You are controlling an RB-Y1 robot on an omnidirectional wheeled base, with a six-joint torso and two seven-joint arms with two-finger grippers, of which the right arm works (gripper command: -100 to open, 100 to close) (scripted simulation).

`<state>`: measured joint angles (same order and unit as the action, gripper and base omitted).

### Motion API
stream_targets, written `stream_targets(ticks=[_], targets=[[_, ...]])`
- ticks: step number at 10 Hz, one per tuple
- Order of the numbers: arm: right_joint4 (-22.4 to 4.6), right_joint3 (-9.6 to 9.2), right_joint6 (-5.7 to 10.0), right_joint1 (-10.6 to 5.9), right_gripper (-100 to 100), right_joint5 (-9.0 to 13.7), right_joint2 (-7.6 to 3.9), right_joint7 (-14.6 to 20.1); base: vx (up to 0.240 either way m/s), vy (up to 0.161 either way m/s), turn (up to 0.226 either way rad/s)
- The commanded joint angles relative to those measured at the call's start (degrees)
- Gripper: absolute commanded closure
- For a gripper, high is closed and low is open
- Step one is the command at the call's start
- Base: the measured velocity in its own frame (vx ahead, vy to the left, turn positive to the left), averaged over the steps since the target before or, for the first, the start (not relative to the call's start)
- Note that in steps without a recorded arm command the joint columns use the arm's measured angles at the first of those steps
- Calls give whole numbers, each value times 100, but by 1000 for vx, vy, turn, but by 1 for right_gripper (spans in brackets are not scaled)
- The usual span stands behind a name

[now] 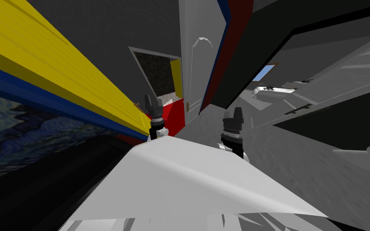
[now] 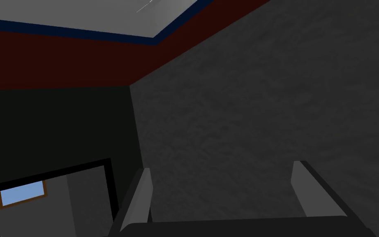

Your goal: Push the door open

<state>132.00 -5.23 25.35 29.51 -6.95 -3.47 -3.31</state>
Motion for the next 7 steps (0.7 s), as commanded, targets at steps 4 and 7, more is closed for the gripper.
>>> stream_targets(ticks=[4, 7], targets=[[-536, -504, -52, -93, -100, -319, -161, 378, 194, -42, 84], [-800, -757, -81, -135, -100, -479, -242, 577, 132, -45, 66]])
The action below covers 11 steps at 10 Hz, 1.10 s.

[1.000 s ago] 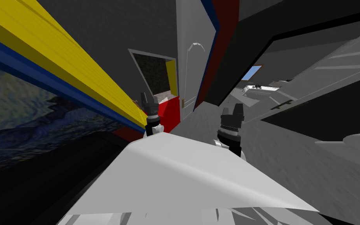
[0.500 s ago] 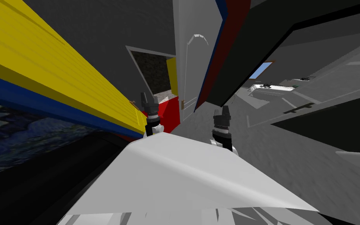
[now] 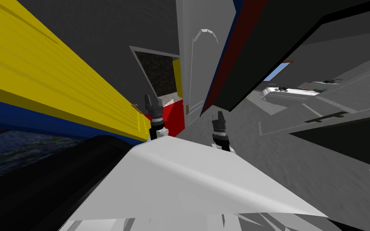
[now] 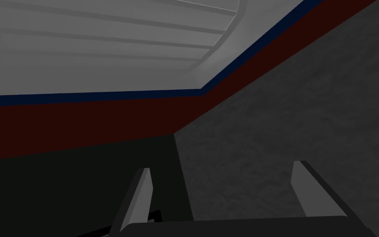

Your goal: Push the door open

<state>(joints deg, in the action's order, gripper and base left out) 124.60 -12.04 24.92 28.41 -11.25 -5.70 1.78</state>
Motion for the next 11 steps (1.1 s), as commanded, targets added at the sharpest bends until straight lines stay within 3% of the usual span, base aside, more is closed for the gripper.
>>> stream_targets(ticks=[1, 9, 11], targets=[[-196, -206, -53, -48, -100, -132, -60, 170, 156, -72, 112], [-1141, -1114, -158, -198, -100, -705, -315, 884, 161, -59, 86], [-1285, -1253, -173, -221, -100, -793, -351, 993, 113, -62, 67]])
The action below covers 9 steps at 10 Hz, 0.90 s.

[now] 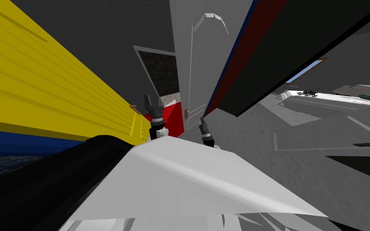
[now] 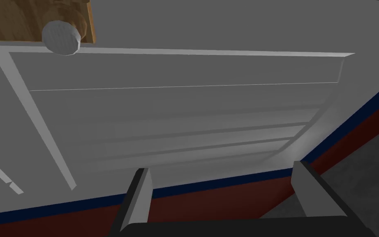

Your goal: Push the door open

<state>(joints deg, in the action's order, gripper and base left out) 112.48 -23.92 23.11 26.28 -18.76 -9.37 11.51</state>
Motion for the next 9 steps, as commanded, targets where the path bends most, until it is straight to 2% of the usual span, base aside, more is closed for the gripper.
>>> stream_targets(ticks=[1, 9], targets=[[-215, -202, -8, -30, -100, -128, -20, 128, 123, -45, 80], [-985, -942, -93, -153, -100, -595, -205, 709, 144, -62, 72]])
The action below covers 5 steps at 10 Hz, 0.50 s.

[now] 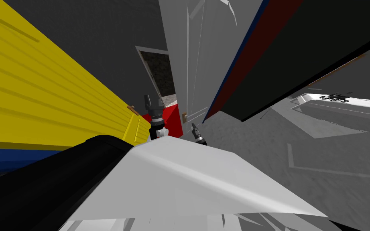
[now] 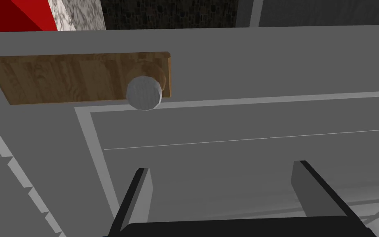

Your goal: Push the door open

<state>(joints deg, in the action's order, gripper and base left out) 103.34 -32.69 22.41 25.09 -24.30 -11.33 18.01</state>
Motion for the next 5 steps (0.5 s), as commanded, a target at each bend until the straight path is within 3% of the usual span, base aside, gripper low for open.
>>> stream_targets(ticks=[1, 5], targets=[[-176, -166, -35, -50, -100, -105, -34, 138, 154, -72, 92], [-544, -520, -76, -109, -100, -328, -118, 416, 167, -104, 73]])
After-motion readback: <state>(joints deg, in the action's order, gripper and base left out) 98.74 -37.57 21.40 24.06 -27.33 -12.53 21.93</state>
